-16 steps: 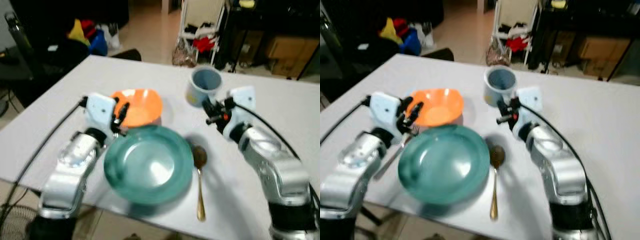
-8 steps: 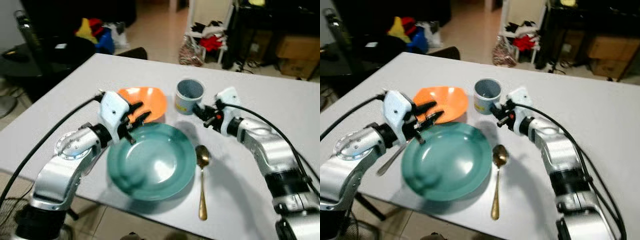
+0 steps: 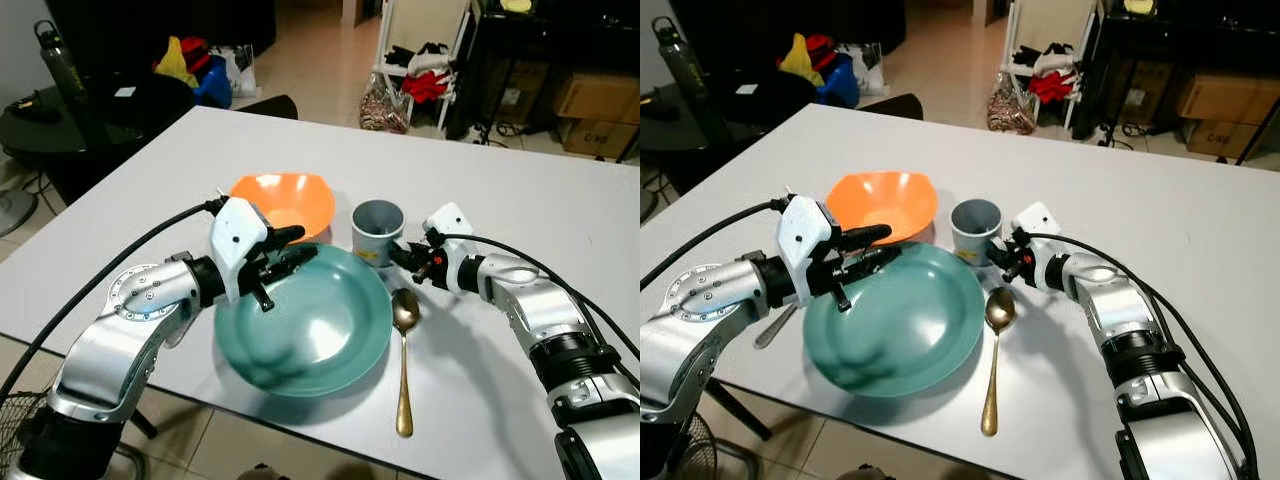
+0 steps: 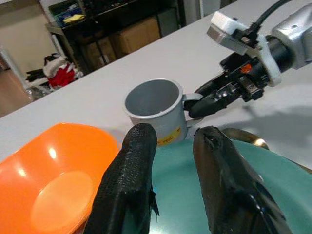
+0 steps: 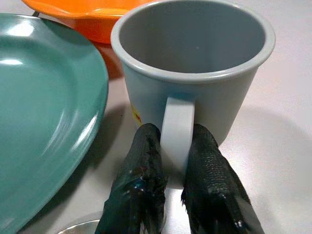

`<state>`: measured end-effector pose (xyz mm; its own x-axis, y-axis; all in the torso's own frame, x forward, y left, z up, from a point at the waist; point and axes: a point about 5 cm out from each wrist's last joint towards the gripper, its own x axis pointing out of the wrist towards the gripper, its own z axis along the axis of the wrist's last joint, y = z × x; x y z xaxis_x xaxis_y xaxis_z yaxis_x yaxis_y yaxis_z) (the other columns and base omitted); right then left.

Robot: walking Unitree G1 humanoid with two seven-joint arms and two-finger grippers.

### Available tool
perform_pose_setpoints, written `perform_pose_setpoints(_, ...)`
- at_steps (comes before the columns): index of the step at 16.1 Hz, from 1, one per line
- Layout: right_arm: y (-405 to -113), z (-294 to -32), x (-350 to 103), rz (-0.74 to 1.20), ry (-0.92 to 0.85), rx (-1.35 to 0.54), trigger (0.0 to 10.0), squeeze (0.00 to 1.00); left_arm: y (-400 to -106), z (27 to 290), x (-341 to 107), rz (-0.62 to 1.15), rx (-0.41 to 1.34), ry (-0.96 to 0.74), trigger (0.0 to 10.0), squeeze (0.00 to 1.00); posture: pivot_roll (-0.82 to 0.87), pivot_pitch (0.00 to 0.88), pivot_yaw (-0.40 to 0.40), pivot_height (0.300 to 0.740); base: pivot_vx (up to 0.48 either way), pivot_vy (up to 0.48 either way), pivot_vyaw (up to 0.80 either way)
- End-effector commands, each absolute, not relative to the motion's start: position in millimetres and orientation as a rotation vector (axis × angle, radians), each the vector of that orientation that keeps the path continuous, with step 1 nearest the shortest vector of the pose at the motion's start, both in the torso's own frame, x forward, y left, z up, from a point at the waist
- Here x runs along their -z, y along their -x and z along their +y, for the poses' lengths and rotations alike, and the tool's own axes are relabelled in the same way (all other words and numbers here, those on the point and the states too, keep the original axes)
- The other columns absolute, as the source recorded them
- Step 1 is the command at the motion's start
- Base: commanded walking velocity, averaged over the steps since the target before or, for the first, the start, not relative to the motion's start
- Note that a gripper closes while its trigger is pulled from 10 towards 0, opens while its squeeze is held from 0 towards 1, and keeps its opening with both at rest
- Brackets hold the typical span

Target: Setting the table

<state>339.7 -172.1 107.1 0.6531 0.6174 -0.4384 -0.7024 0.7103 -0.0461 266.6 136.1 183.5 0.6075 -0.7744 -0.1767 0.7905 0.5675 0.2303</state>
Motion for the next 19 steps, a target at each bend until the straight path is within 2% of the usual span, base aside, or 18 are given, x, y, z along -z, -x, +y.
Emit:
perform_pose_setpoints(1,-343,-173,-112,0.397,0.231,-0.758,10.0,0.0,-264,133,-183,0.069,0.949,-0.306,10.0,0.0,0.08,0.0,0.048,0.74,0.0,0.0,0.0)
perform_pose_setpoints(2,-342,-174,-110,0.404,0.226,-0.757,10.0,0.04,-262,132,-182,0.082,0.974,-0.303,10.0,0.0,0.08,0.0,0.048,0.74,0.0,0.0,0.0)
perform_pose_setpoints(3,-342,-174,-110,0.405,0.227,-0.762,10.0,0.64,-260,132,-181,0.091,0.99,-0.301,10.0,0.0,0.08,0.0,0.049,0.74,0.0,0.0,0.0)
perform_pose_setpoints(4,-341,-174,-109,0.406,0.225,-0.765,10.0,1.0,-259,132,-180,0.098,0.999,-0.299,10.0,0.0,0.08,0.0,0.049,0.74,0.0,0.0,0.0)
perform_pose_setpoints(7,-341,-178,-116,0.396,0.211,-0.765,10.0,1.0,-257,133,-179,0.104,1.011,-0.297,10.0,0.0,0.08,0.0,0.048,0.74,0.0,0.0,0.0)
perform_pose_setpoints(10,-327,-185,-132,0.364,0.204,-0.789,10.0,1.0,-255,132,-185,0.079,1.009,-0.241,10.0,0.0,0.08,0.0,0.038,0.74,0.0,0.0,0.0)
perform_pose_setpoints(15,-261,-193,-169,0.311,0.211,-0.861,10.0,1.0,-249,134,-189,0.048,0.95,-0.173,10.0,0.0,0.07,0.0,0.054,0.74,0.0,0.0,0.0)
perform_pose_setpoints(17,-247,-186,-174,0.264,0.2,-0.806,10.0,1.0,-251,138,-189,0.03,0.837,-0.152,10.0,0.0,0.07,0.0,0.061,0.74,0.0,0.0,0.0)
perform_pose_setpoints(19,-244,-171,-185,0.094,0.065,-0.578,10.0,1.0,-254,146,-190,-0.019,0.611,-0.135,10.0,0.0,0.07,0.0,0.068,0.74,0.0,0.0,0.0)
